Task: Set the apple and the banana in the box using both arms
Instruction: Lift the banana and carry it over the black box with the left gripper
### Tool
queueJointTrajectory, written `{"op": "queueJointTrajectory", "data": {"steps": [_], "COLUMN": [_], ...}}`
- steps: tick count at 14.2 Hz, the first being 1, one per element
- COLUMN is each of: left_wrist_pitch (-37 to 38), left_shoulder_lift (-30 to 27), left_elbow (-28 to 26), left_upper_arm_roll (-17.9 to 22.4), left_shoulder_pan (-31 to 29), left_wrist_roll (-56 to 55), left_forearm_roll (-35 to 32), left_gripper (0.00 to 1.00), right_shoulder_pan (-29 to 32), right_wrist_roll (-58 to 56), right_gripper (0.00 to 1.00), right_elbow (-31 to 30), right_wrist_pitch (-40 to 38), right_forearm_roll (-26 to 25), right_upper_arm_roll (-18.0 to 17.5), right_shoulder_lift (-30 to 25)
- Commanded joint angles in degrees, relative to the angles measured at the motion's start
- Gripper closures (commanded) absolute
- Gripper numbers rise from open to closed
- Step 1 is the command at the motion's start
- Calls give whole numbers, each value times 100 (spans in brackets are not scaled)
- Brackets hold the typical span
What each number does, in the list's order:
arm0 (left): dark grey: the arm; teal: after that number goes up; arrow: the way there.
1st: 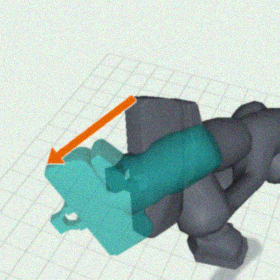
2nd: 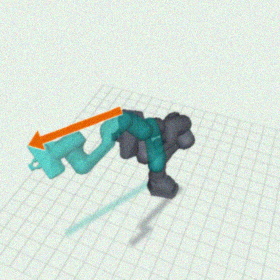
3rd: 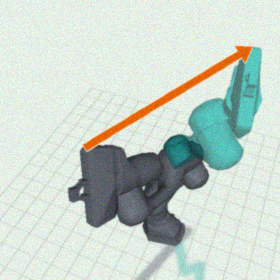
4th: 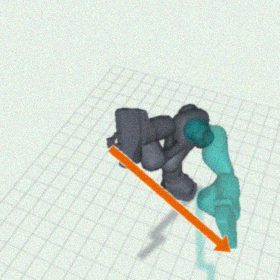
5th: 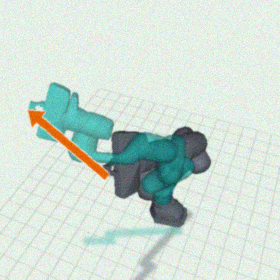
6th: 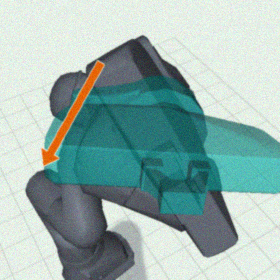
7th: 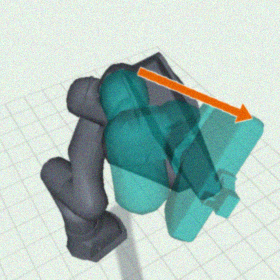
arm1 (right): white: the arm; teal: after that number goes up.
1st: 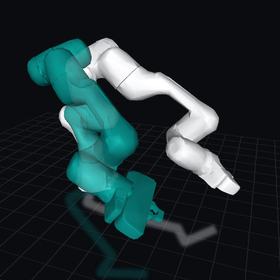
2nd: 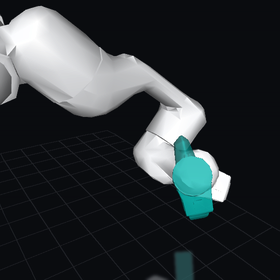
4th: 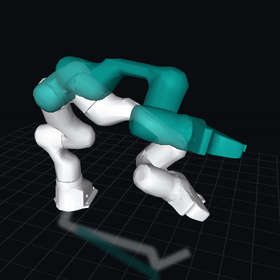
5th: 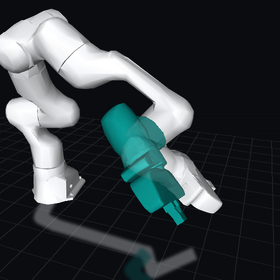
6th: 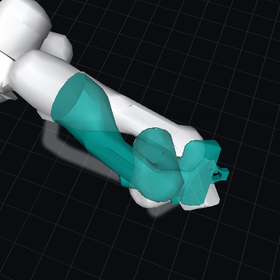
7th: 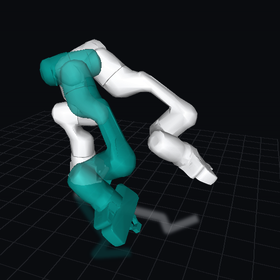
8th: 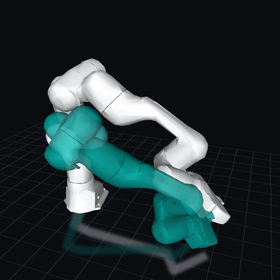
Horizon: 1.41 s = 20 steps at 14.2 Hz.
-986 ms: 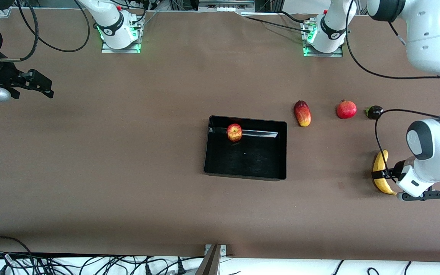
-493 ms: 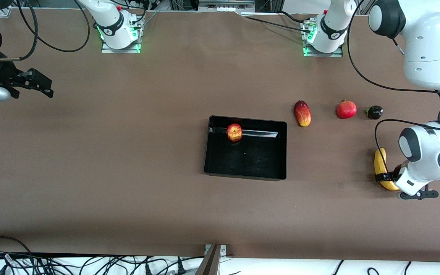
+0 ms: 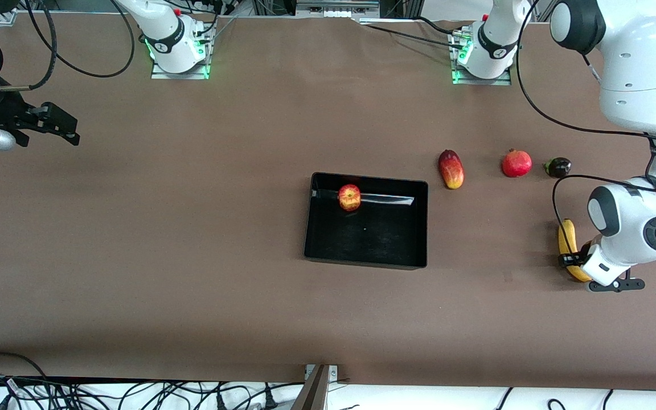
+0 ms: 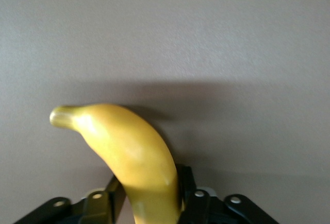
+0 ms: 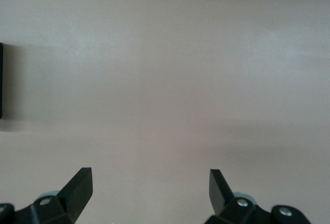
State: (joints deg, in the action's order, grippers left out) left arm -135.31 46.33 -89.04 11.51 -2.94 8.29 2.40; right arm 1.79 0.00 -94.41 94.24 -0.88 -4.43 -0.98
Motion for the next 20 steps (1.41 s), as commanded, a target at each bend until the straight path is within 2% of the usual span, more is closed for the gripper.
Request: {"op": "queueJointTrajectory", "data": {"steps": [1, 3, 7, 10, 12, 14, 17, 20], "left_wrist_pitch": [4, 266, 1689, 1929, 1938, 1929, 1798, 1446], "left_shoulder_lift": [-913, -1475, -2180, -2330, -2444, -2436, -2252, -1656], "left_elbow": [-946, -1299, -1291, -1248, -1239, -1081, -861, -589], "left_upper_arm_roll": [-26, -26, -8, -8, -183, -342, -711, -869], "left_shoulder_pan": [152, 441, 1889, 2848, 3271, 3553, 3616, 3616], "left_wrist_roll": [42, -151, -2370, -3305, -3710, -3975, -4318, -4415], "left_forearm_roll": [-125, 6, 303, 560, 578, 639, 622, 622], "left_gripper": [100, 100, 100, 100, 100, 100, 100, 100], "right_shoulder_pan": [50, 50, 50, 50, 59, 67, 67, 76], "right_wrist_roll": [9, 17, 17, 17, 9, 17, 9, -9], "right_gripper": [0, 0, 0, 0, 0, 0, 0, 0], "right_elbow": [125, 125, 125, 116, 116, 116, 116, 107], "right_wrist_pitch": [-116, -125, -116, -125, -125, -152, -152, -160], "right_forearm_roll": [-70, -70, -70, -70, -70, -70, -70, -70], "right_upper_arm_roll": [-58, -58, -58, -58, -50, -41, -23, 3], "right_shoulder_lift": [28, 37, 37, 28, 28, 37, 37, 36]}}
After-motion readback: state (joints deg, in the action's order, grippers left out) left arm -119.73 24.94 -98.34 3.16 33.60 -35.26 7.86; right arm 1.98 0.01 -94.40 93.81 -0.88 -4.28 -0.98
